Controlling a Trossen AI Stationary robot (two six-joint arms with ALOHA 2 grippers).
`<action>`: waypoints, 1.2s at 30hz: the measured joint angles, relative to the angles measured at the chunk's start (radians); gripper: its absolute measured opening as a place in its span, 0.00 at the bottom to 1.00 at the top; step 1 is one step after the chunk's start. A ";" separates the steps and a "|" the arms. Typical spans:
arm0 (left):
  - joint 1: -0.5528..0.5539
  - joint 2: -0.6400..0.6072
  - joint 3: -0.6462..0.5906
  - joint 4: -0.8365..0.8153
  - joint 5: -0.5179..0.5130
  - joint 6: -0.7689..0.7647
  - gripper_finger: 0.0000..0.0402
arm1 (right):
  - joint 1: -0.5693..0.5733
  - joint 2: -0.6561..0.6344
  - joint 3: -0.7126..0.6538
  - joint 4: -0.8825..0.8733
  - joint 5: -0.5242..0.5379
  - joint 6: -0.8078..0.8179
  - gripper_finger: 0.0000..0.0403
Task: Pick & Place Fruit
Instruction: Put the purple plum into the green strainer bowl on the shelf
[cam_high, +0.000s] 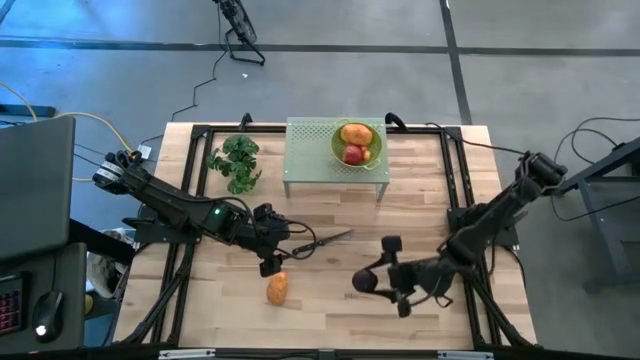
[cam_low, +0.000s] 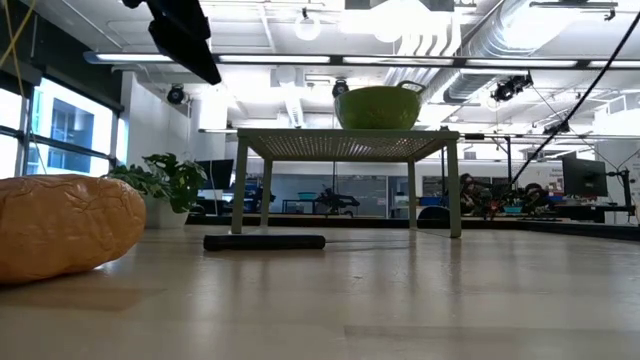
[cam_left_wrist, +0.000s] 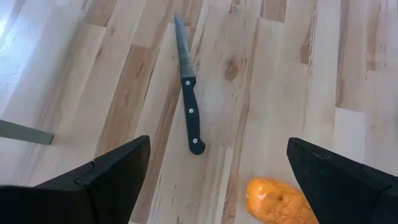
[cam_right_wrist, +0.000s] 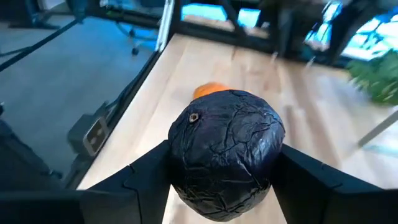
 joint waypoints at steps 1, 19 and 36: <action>0.000 0.000 0.000 -0.001 0.000 0.008 0.93 | -0.013 -0.017 0.000 0.001 0.000 -0.017 0.57; 0.000 0.000 0.000 -0.002 0.002 0.137 0.93 | -0.380 -0.198 0.000 0.010 0.085 -0.235 0.57; 0.000 0.000 0.000 -0.007 0.000 0.163 0.93 | -0.773 -0.211 0.000 0.015 0.144 -0.224 0.57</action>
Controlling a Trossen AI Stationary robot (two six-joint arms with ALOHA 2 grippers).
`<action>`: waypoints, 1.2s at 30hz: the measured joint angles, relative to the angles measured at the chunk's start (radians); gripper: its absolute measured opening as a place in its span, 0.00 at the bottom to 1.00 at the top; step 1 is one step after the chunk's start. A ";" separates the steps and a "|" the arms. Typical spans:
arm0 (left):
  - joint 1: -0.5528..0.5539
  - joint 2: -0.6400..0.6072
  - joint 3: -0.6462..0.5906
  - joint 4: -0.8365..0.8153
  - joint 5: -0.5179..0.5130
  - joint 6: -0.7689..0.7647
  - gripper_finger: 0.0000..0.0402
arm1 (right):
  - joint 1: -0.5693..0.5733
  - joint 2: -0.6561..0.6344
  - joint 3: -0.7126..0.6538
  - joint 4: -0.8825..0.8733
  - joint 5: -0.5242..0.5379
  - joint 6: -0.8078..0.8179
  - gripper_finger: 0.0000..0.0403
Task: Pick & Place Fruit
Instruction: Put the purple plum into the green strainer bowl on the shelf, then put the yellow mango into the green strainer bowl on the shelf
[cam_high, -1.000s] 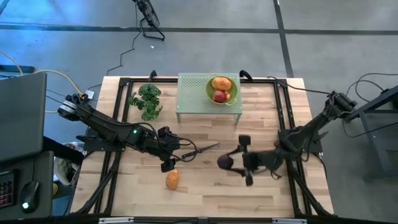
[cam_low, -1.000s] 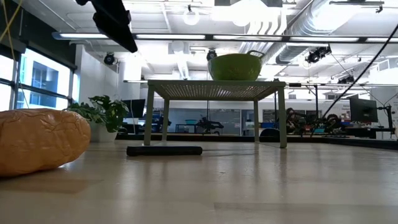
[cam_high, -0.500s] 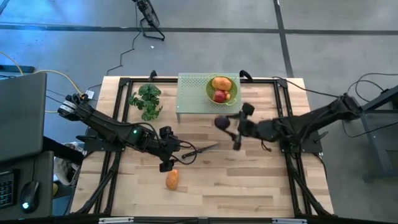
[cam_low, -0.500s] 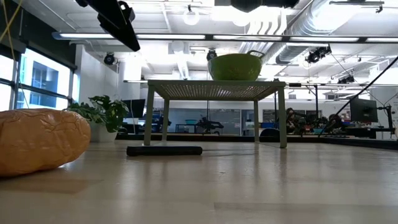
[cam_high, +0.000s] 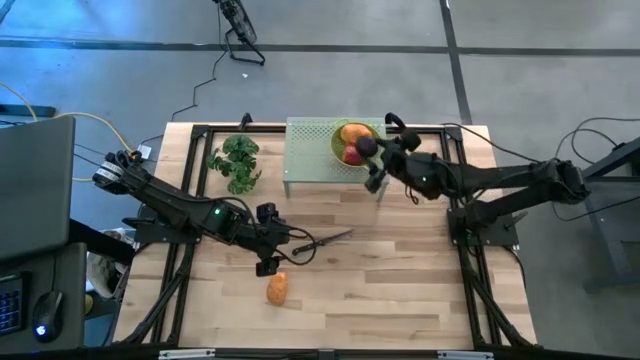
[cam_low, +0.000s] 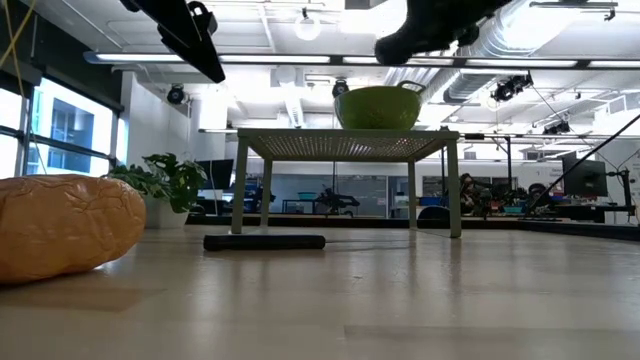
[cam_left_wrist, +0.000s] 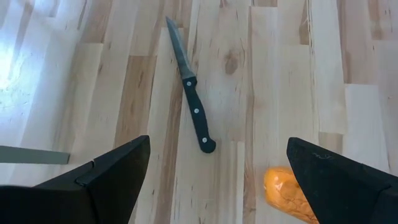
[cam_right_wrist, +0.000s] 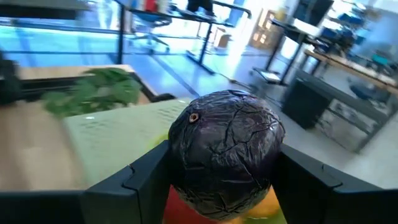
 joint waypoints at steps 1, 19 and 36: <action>0.000 0.000 0.000 0.000 0.000 0.002 0.93 | -0.019 0.000 0.000 -0.006 -0.002 0.014 0.57; 0.000 0.000 -0.001 0.001 0.006 -0.001 0.93 | -0.143 0.000 0.000 -0.142 -0.182 0.246 0.57; 0.000 0.000 -0.001 0.009 0.007 -0.005 0.93 | -0.142 0.000 0.000 -0.142 -0.179 0.275 0.85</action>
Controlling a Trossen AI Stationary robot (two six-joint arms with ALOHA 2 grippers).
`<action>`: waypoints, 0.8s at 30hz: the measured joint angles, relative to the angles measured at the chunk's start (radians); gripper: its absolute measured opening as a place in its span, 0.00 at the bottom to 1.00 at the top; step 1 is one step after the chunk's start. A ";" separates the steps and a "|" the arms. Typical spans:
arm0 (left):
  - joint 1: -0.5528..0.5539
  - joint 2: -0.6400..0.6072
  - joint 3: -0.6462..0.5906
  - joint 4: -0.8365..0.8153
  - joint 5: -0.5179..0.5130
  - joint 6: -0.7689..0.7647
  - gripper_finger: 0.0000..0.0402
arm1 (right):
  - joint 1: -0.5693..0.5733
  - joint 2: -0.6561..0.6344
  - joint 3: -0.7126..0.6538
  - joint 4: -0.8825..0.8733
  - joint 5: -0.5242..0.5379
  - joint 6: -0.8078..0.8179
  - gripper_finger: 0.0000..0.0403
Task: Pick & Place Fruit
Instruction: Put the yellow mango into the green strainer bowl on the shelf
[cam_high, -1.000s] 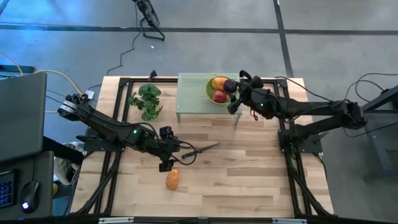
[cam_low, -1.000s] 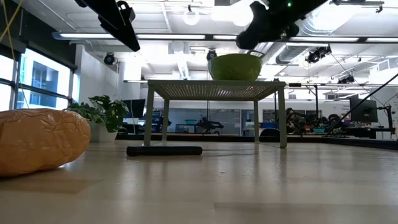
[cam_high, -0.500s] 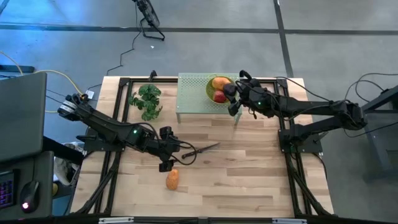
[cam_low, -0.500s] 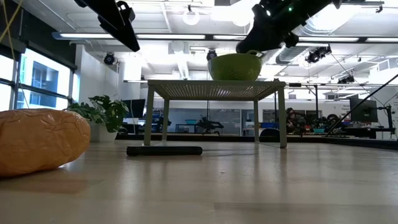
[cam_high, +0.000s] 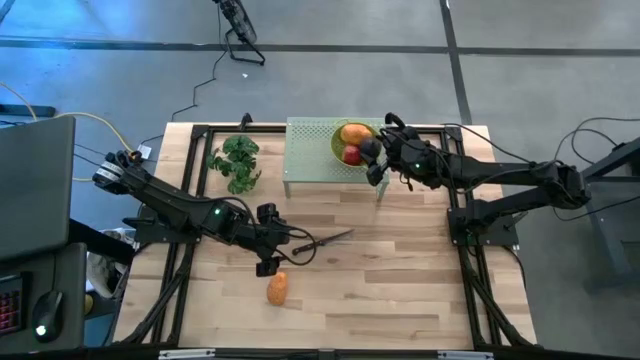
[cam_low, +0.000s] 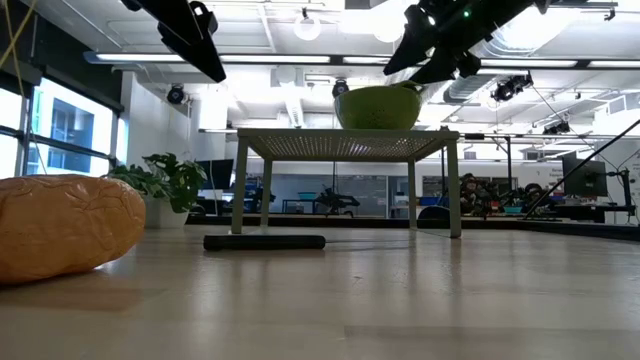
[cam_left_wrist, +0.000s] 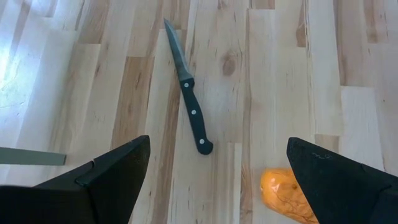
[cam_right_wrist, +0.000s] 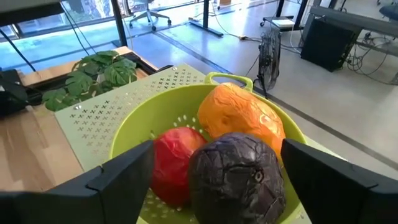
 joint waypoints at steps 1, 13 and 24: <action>0.000 0.000 0.000 0.000 0.000 0.000 0.93 | 0.000 -0.002 0.000 0.002 0.000 -0.008 0.86; 0.000 0.000 0.000 0.000 0.061 -0.038 0.93 | 0.092 -0.084 0.000 0.012 -0.003 -0.056 0.87; -0.037 0.000 0.000 0.000 0.116 -0.656 0.93 | 0.292 -0.115 0.000 -0.083 0.003 -0.048 0.87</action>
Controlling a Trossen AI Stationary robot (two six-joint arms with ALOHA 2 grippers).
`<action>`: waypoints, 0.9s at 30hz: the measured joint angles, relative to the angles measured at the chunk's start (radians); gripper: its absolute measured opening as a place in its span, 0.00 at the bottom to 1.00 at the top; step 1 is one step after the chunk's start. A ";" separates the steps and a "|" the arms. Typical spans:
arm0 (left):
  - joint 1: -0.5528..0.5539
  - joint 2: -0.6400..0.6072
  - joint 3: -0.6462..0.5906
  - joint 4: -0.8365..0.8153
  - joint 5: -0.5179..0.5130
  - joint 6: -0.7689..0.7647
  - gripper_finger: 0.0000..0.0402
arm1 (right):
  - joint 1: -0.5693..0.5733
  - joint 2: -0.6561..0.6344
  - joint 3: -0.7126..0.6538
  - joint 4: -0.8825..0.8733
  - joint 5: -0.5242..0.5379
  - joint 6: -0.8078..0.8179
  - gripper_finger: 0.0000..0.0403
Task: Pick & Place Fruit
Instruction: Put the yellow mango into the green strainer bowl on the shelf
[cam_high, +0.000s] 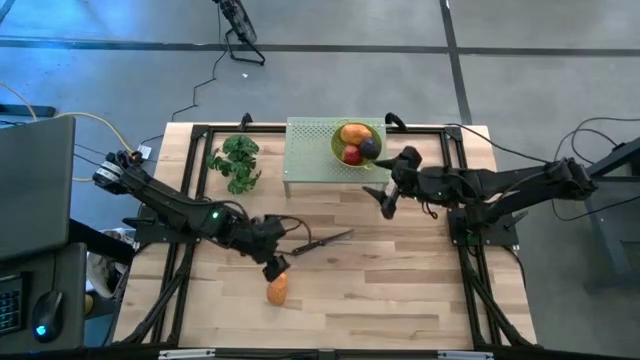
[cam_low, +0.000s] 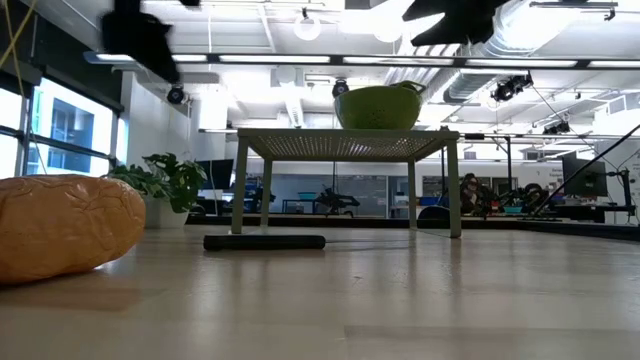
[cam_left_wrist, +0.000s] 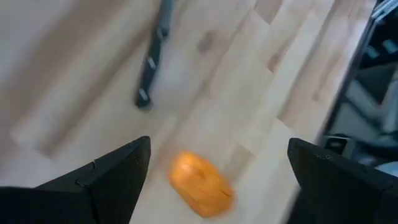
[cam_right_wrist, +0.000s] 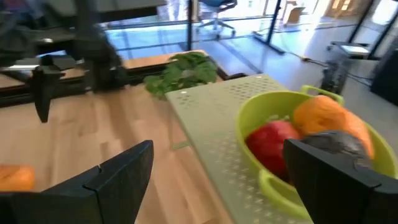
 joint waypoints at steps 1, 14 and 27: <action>-0.013 0.000 0.000 -0.001 0.002 -0.058 0.93 | 0.014 0.000 0.000 0.001 0.000 0.000 0.87; -0.148 0.071 0.001 0.002 -0.004 -0.558 0.93 | 0.123 0.000 0.000 0.000 0.000 0.048 0.87; -0.165 0.231 0.001 0.002 -0.003 -0.698 0.93 | 0.171 0.000 0.000 -0.081 -0.003 0.070 0.87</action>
